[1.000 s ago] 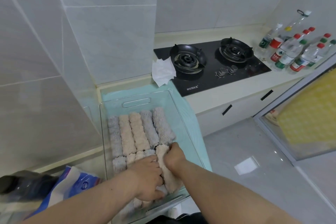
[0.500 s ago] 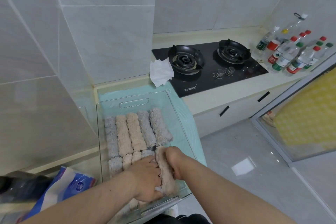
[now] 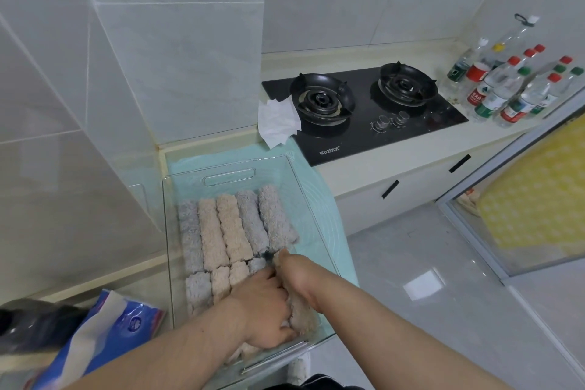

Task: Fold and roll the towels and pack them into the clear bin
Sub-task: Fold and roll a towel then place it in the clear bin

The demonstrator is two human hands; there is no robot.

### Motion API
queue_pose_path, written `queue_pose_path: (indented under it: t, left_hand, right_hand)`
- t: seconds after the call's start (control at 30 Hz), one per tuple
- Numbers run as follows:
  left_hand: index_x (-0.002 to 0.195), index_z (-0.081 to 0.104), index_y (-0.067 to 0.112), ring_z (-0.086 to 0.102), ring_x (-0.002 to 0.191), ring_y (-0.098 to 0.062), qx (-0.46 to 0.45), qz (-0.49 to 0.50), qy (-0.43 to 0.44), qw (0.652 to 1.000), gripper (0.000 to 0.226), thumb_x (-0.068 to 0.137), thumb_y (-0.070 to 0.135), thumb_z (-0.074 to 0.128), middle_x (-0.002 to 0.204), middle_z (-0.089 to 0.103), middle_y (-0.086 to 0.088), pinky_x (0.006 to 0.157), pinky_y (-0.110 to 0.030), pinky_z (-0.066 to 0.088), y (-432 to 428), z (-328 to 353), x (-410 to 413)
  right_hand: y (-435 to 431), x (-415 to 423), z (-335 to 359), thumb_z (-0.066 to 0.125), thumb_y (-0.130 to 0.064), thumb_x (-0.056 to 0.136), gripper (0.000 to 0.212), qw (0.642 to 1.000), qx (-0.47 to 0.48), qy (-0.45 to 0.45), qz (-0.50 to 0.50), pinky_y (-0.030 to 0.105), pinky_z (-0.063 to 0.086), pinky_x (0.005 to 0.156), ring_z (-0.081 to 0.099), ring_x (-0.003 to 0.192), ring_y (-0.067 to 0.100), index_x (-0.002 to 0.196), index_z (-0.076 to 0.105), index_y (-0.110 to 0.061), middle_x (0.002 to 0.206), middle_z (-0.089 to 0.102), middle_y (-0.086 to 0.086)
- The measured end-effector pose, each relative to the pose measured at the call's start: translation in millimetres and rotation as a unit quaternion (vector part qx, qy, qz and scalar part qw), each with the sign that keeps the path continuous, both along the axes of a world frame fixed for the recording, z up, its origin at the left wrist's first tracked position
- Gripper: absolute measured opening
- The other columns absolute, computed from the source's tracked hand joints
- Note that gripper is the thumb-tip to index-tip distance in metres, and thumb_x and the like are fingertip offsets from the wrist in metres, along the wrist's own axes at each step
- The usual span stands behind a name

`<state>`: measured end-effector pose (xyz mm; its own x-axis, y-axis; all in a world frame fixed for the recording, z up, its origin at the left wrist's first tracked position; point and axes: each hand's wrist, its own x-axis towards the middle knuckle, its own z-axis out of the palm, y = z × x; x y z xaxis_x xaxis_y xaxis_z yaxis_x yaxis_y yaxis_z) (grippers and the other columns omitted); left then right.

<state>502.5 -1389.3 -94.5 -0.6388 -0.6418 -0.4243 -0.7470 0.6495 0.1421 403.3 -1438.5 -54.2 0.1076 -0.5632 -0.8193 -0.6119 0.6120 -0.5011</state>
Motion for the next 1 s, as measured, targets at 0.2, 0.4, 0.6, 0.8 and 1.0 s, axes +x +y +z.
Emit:
queue_pose_path:
  t: [0.2,0.4,0.6,0.8,1.0]
  left_hand:
    - [0.109,0.066,0.017,0.044,0.119,-0.026,-0.037,0.038,0.06,0.997,0.052,0.091,0.052,0.032,0.113,0.062,-0.006,0.116,-0.041,0.013,3,15,3]
    - [0.116,0.056,0.025,0.047,0.111,-0.017,0.034,0.258,0.095,0.961,0.051,0.088,0.052,0.023,0.115,0.052,0.005,0.094,-0.036,0.041,34,40,39]
    - [0.096,0.057,0.021,0.051,0.105,-0.02,0.151,0.315,0.083,0.933,0.032,0.088,0.045,0.039,0.109,0.056,0.0,0.091,-0.035,0.043,51,38,32]
    - [0.087,0.047,0.028,0.048,0.106,-0.02,0.159,0.393,0.092,0.901,0.02,0.09,0.045,0.036,0.098,0.045,0.002,0.091,-0.038,0.043,44,41,16]
    - [0.089,0.054,0.017,0.056,0.094,-0.022,0.241,0.474,0.143,0.834,0.028,0.09,0.04,0.039,0.097,0.059,-0.003,0.077,-0.033,0.043,23,45,-22]
  right_hand:
    - [-35,11,38,0.026,-0.032,0.1,0.046,0.991,-0.133,0.023,0.021,0.035,0.04,0.092,0.051,0.113,0.029,0.127,0.052,-0.004,0.13,0.054,0.016]
    - [-81,45,17,0.029,-0.009,0.096,0.043,0.989,-0.093,0.034,0.113,0.04,0.041,0.105,0.051,0.122,0.032,0.133,0.049,-0.001,0.136,0.052,0.02]
    - [-92,47,3,0.034,-0.021,0.1,0.037,0.996,-0.001,0.008,0.094,0.036,0.047,0.092,0.053,0.106,0.023,0.13,0.048,-0.003,0.111,0.055,0.011]
    - [-93,56,12,0.032,-0.014,0.097,0.05,0.965,-0.054,0.058,0.249,0.029,0.041,0.072,0.048,0.094,0.021,0.147,0.033,-0.007,0.126,0.044,0.002]
    - [-116,54,67,0.034,0.004,0.096,0.038,0.785,-0.196,0.174,0.562,0.02,0.032,0.054,0.048,0.08,0.027,0.13,0.05,0.01,0.123,0.055,0.028]
